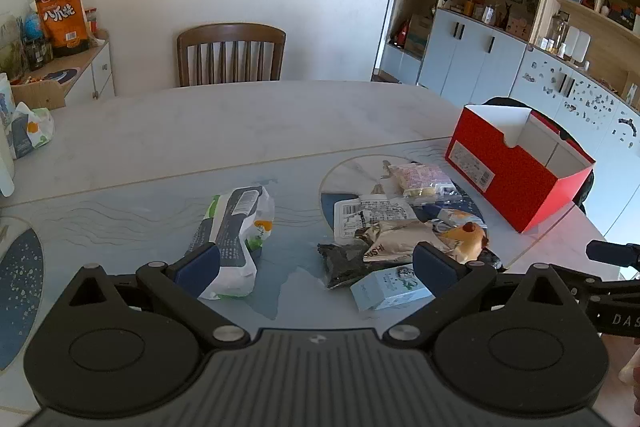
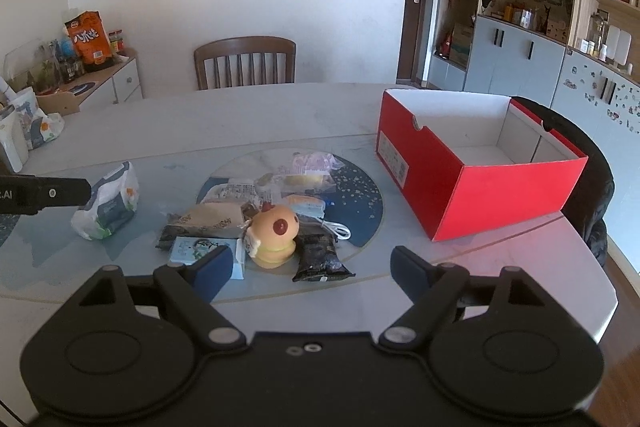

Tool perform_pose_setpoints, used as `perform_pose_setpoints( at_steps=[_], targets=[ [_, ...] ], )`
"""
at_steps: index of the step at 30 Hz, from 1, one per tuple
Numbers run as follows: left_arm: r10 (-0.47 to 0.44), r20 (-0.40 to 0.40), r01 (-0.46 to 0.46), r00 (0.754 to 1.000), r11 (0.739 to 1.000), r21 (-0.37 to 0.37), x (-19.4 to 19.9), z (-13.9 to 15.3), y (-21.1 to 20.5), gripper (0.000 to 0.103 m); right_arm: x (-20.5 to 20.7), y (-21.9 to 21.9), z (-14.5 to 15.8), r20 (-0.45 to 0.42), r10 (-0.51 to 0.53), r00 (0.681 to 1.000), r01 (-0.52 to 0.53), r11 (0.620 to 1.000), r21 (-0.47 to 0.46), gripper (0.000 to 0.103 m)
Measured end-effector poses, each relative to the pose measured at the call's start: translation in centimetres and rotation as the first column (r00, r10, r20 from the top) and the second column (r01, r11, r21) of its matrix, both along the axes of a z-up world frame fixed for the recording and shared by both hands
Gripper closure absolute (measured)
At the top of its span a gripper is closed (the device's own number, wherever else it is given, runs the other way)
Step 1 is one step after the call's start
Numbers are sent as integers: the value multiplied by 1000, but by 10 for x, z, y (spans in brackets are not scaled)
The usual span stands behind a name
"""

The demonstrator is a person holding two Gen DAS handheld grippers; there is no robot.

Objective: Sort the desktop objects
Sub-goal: 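Grasp the yellow round toy with the right gripper while the left gripper grasps the white-green bag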

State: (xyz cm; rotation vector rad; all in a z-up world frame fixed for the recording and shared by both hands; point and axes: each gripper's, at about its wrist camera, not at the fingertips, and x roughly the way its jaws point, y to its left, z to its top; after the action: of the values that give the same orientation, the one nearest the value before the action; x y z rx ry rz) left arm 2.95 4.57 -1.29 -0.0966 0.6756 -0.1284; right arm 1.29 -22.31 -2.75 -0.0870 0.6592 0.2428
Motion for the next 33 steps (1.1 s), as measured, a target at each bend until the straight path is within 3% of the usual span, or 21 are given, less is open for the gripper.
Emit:
perform_pose_setpoints(
  at_steps=[10, 18, 28, 33],
  targets=[
    [52, -14, -52, 999, 998, 30, 17, -9, -3, 0, 18, 2, -5, -17, 70, 997, -70, 997, 16, 19],
    [87, -8, -86, 996, 992, 94, 38, -24, 2, 0, 36, 21, -19, -39, 150, 988, -150, 989, -7, 19],
    [96, -57, -84, 994, 979, 188, 72, -55, 12, 0, 63, 41, -39, -59, 161, 985, -163, 986, -41, 28],
    [99, -85, -82, 991, 981, 177, 81, -66, 19, 0, 72, 40, -45, -88, 142, 986, -146, 989, -39, 33]
  ],
)
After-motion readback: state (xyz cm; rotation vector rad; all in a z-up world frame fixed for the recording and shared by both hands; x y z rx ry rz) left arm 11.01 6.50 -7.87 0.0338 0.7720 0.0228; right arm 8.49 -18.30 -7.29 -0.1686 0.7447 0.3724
